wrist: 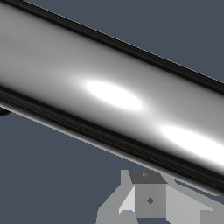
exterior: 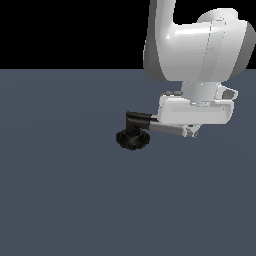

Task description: Turn on the faucet by rotating a designated handle.

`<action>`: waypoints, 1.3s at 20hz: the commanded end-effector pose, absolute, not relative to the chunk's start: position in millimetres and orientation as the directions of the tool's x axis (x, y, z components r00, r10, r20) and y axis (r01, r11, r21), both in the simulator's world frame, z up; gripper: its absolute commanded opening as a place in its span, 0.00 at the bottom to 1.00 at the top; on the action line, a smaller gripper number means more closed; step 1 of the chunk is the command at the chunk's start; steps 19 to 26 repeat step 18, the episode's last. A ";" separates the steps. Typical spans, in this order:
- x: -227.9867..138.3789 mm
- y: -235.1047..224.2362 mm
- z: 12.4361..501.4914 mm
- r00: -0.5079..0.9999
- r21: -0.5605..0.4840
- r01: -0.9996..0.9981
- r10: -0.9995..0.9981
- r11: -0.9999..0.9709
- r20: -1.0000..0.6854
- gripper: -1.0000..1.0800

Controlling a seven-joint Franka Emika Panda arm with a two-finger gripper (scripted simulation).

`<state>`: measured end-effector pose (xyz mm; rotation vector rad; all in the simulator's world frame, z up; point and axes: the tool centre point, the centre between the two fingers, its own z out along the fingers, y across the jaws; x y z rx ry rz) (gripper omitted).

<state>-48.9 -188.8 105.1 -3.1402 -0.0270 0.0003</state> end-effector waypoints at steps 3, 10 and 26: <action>-34.7 -197.9 103.1 1.000 0.000 0.021 0.021 -1.000 0.001 0.00; -17.7 -214.2 102.8 1.000 0.000 0.019 0.019 -1.000 0.001 0.00; -1.3 -229.7 102.5 1.000 0.000 0.017 0.017 -1.000 0.000 0.00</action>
